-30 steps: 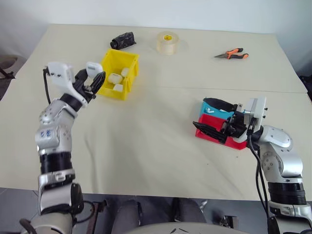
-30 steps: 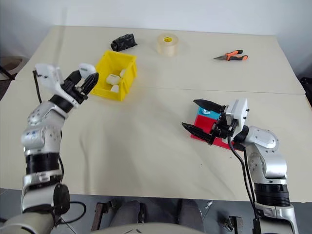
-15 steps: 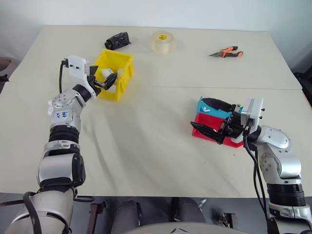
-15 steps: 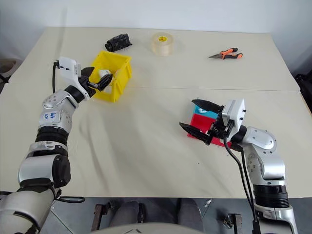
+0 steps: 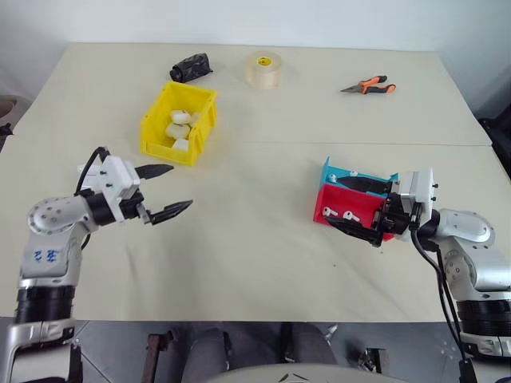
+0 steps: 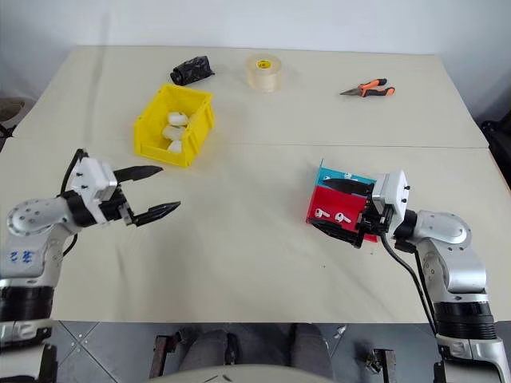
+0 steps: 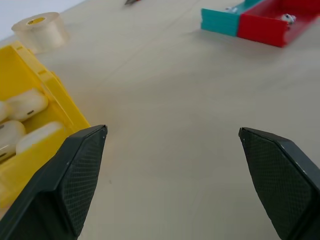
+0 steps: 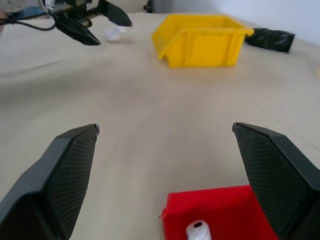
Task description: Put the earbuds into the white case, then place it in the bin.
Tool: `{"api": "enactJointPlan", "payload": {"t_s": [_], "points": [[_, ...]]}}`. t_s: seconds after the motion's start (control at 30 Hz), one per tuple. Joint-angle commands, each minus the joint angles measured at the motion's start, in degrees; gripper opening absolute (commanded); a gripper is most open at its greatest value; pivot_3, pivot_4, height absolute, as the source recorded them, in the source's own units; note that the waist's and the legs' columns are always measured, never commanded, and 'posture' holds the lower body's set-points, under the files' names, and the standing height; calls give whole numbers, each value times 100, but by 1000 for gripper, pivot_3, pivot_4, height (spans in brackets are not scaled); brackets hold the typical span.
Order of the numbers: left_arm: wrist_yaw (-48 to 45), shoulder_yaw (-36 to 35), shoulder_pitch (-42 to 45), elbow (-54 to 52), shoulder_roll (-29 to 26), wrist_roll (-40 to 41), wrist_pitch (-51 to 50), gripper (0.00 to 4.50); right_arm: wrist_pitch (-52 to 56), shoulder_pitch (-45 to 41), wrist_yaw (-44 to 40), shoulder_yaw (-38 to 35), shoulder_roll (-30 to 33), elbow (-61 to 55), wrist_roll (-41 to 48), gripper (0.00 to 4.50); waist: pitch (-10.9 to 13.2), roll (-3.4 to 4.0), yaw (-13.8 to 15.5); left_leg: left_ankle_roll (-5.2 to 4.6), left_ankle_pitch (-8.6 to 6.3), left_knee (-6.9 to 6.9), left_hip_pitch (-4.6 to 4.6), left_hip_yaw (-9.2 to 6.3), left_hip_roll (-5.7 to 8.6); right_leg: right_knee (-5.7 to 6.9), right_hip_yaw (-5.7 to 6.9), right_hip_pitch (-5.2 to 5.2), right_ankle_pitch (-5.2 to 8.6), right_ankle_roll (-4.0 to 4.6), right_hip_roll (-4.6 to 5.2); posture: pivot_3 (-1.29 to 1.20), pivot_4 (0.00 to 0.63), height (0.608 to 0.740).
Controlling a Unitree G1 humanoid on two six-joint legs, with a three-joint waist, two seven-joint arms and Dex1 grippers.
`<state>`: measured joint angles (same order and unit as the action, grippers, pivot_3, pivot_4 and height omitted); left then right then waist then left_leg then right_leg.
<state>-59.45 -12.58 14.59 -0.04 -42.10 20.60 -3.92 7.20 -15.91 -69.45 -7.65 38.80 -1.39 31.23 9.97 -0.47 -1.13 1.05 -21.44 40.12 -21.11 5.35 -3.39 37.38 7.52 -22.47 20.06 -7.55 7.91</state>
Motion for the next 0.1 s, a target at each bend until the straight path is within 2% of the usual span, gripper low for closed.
{"api": "enactJointPlan", "payload": {"t_s": [0.03, 0.1], "points": [[-106, -204, -311, -462, -3, 268, 218, 4480, -221, -26, -259, -145, 190, 158, -54, 4500, 0, 0, 32, 0, 0, 0, 0, 0, 1, 0, 0, 0, 0, 0, 1, 0, 150, 740], [-39, -171, -349, -393, 25, 191, 316, 4480, -330, 41, -364, -144, 246, 249, -114, 4500, 0, 0, 55, 0, 0, 1, 0, 0, 0, 0, 1, 0, 0, 0, 1, 0, 150, 740]]}}
